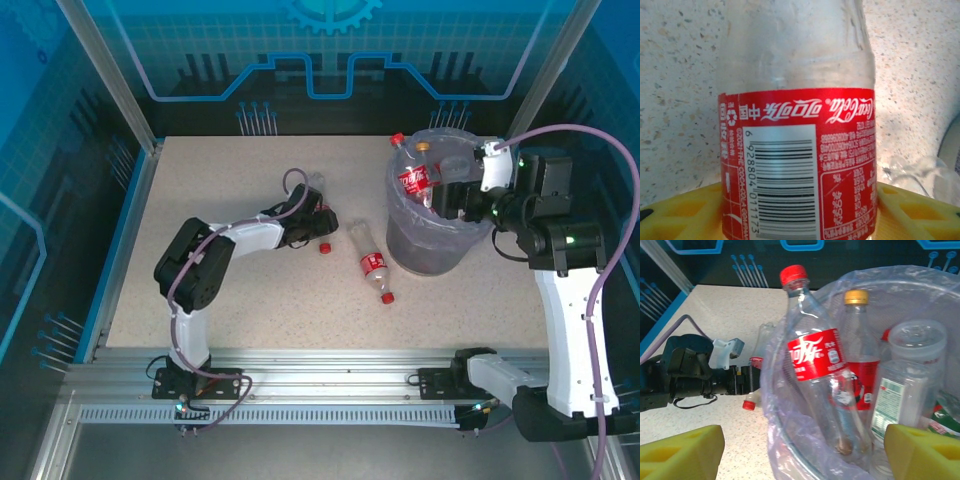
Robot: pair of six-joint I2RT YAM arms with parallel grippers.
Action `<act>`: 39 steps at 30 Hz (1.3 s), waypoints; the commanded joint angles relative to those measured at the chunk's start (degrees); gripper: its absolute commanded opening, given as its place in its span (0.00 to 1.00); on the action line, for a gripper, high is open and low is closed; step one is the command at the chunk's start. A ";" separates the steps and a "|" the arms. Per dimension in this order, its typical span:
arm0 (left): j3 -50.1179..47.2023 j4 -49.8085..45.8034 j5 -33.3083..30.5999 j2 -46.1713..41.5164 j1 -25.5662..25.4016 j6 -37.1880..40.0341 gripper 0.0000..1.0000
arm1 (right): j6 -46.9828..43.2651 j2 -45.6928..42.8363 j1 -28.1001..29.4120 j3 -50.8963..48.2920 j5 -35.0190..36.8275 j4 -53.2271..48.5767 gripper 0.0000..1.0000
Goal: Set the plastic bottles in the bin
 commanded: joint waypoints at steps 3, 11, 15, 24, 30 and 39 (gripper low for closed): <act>-4.10 2.57 2.72 -8.87 0.59 7.67 0.60 | 2.25 0.78 5.13 2.35 -1.50 3.57 0.84; -15.95 12.10 11.43 -24.71 0.48 15.09 0.52 | 5.82 7.07 16.62 4.65 2.63 9.82 0.85; -20.76 15.93 14.79 -32.42 0.31 16.78 0.51 | 8.09 12.12 20.37 6.30 2.93 13.34 0.88; -25.43 17.76 17.57 -41.93 -3.12 20.87 0.50 | 12.78 23.34 23.47 10.20 -0.01 21.57 0.97; -25.47 17.97 17.33 -43.51 -4.86 21.74 0.50 | 14.30 29.28 23.67 12.17 -0.86 23.10 0.98; -24.72 18.40 17.85 -43.40 -5.52 22.55 0.50 | 15.81 33.50 23.57 12.56 -4.43 24.40 0.87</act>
